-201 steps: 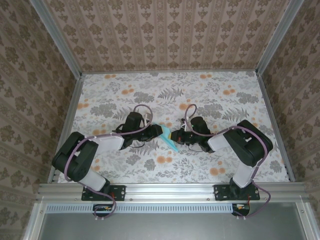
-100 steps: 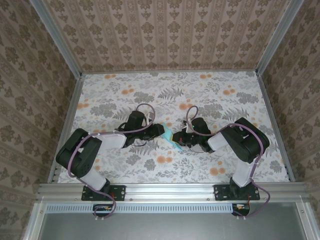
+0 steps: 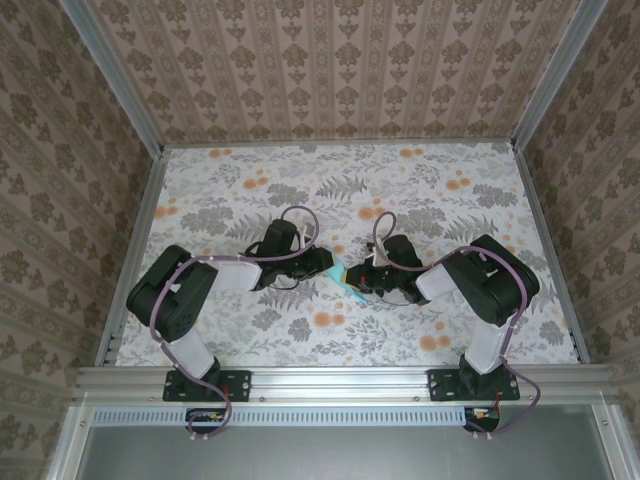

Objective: Fold a paper plane with a square sheet of paper (pick it up from the middle)
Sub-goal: Fold the wing for the fifth time at the center of the table.

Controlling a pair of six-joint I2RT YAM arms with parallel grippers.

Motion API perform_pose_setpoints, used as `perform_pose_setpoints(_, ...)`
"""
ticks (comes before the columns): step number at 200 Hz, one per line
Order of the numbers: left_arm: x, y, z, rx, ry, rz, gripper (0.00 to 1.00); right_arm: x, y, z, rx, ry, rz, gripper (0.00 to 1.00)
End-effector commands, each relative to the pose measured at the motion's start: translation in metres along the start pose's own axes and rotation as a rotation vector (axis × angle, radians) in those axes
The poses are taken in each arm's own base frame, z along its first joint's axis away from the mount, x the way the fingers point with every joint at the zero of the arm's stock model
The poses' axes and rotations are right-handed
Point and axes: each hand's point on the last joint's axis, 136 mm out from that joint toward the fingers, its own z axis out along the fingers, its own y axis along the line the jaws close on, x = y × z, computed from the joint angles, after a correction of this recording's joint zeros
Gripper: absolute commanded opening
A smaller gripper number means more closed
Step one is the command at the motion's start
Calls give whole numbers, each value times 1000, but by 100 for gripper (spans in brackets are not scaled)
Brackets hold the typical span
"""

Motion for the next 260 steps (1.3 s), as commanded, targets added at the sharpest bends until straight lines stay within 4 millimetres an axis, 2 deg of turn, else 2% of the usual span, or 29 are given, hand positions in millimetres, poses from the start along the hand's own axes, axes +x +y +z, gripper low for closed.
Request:
perform_pose_setpoints(1, -8, -1, 6, -3, -22, 25, 23, 3, -3, 2, 11, 42, -24, 8)
perform_pose_setpoints(31, -8, 9, 8, -32, -24, 9, 21, 4, 2, 2, 9, 57, -67, 15)
perform_pose_setpoints(58, -9, 14, 9, -50, -25, -3, 20, 3, 7, -1, 20, 66, -134, 25)
perform_pose_setpoints(97, -10, 19, 12, -58, -24, -21, 19, -1, 3, -7, 97, 64, -268, 38)
perform_pose_setpoints(129, -9, 23, 13, -65, -17, -32, 19, -4, 0, -8, 175, 66, -381, 39)
perform_pose_setpoints(161, -9, 24, 13, -61, -17, -34, 19, -1, 5, -6, 198, 91, -477, 35)
perform_pose_setpoints(210, -9, 21, 12, -46, -12, -30, 19, 1, -1, -3, 268, 116, -615, 31)
perform_pose_setpoints(260, -5, 15, -6, -44, -34, -25, 17, 0, 12, -4, 321, 82, -755, 31)
